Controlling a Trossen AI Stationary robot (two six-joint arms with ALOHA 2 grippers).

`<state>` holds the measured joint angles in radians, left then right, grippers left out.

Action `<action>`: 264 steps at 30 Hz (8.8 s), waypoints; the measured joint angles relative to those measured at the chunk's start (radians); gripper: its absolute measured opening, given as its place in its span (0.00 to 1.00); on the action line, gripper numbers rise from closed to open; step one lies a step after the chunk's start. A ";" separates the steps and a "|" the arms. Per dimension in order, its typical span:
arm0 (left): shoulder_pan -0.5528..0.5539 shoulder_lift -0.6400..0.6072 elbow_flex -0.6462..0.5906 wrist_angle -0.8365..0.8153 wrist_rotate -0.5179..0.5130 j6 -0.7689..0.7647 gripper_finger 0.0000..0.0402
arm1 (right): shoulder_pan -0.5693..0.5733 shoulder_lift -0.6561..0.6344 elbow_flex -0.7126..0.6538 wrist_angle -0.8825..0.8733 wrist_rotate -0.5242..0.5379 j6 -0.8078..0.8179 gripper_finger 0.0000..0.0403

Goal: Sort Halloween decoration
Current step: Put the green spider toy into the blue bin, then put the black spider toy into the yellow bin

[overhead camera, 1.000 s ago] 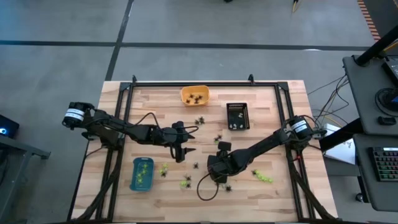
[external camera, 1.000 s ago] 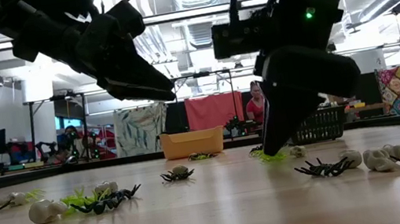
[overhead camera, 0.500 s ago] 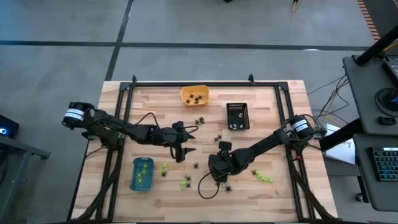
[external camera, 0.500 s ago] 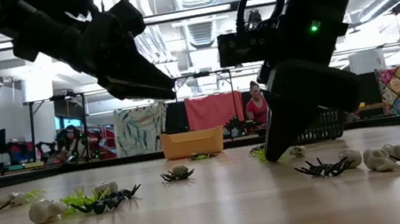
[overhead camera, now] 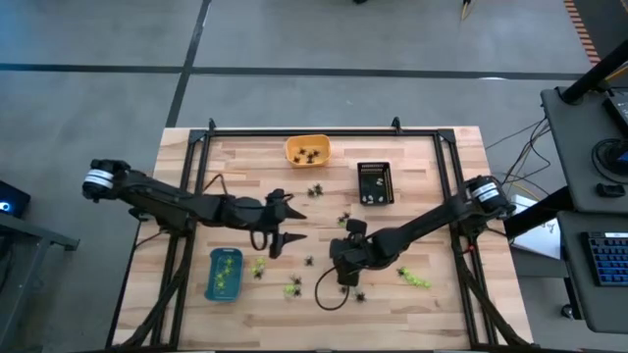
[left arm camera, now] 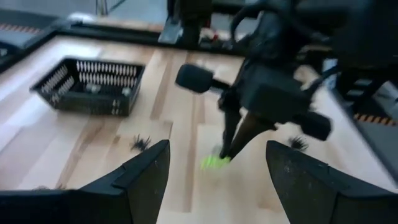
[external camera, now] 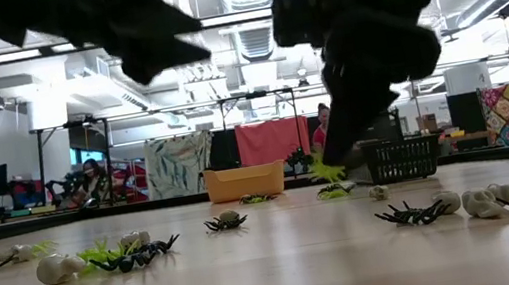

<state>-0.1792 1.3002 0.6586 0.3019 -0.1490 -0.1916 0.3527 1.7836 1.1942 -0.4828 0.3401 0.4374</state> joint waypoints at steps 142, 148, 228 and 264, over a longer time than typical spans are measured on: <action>-0.206 -0.743 0.000 -0.244 -0.078 -0.001 0.62 | -0.207 0.776 0.860 0.935 -0.340 -0.516 0.25; -0.206 -0.742 0.000 -0.261 -0.078 -0.001 0.62 | -0.207 0.756 0.860 0.858 -0.340 -0.526 0.34; 0.439 0.337 0.151 -0.156 0.205 0.527 0.62 | -0.288 -0.491 -0.436 0.620 -0.078 -0.528 0.17; 0.531 0.495 0.264 -0.251 0.211 0.811 0.38 | -0.288 -0.490 -0.438 0.612 -0.077 -0.527 0.16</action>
<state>0.3519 1.7957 0.9230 0.0512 0.0616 0.6195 0.0643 1.2934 0.7563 0.1295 0.2626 -0.0898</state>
